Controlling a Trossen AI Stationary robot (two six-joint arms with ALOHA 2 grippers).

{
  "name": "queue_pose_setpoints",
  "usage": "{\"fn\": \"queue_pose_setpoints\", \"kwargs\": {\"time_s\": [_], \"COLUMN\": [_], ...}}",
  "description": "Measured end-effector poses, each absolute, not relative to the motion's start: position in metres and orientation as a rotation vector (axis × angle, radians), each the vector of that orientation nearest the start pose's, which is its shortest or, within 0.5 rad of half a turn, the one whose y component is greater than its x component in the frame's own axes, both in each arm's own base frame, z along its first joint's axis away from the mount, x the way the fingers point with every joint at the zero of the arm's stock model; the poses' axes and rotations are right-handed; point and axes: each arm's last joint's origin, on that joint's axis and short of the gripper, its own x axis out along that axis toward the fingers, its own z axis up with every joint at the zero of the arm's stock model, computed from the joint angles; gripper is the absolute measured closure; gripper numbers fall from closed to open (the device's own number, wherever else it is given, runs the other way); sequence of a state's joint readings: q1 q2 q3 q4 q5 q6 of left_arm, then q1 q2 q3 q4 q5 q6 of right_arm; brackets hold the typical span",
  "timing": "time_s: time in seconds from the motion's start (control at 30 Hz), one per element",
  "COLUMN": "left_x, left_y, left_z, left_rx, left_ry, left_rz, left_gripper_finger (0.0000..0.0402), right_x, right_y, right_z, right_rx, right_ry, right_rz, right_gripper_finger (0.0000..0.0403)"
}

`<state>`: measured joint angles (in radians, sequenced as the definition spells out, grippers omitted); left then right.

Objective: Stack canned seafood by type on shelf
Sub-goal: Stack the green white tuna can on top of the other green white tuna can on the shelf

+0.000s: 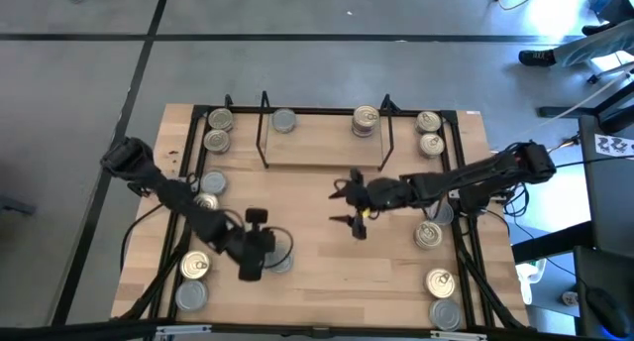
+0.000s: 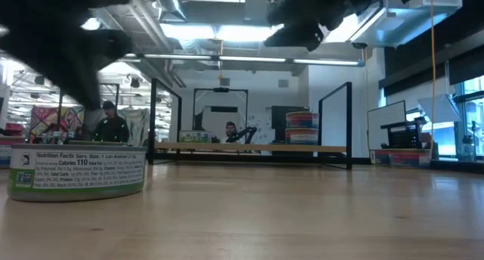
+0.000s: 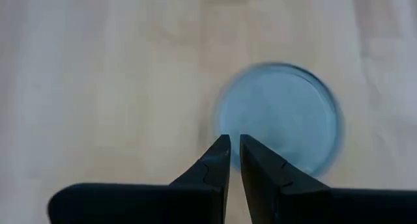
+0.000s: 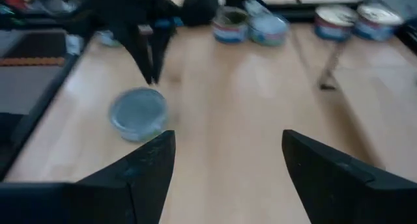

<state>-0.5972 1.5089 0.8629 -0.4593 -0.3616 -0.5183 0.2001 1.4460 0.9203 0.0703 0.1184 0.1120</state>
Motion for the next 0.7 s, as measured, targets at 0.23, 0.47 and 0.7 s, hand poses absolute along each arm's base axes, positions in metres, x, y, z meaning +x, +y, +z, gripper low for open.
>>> {"fn": "queue_pose_setpoints", "kwargs": {"time_s": [0.23,0.47,0.7], "left_x": [0.213,0.207,0.197], "left_y": [-0.172,-0.169,-0.159], "left_z": [0.164,0.147,0.13], "left_rx": [-0.012,-0.067,-0.084], "left_ry": [0.845,0.761,0.769], "left_rz": [0.04,0.008,0.021], "left_gripper_finger": [0.0369,0.0369,0.0369], "right_x": [0.332,0.352,0.364], "right_y": [0.082,0.088,0.095], "right_z": [0.224,0.201,0.178], "right_rx": [0.024,0.092,0.071], "right_ry": [0.416,0.349,0.374], "right_rz": [0.109,0.139,0.2], "right_gripper_finger": [0.0125,0.0125,0.0125]}}
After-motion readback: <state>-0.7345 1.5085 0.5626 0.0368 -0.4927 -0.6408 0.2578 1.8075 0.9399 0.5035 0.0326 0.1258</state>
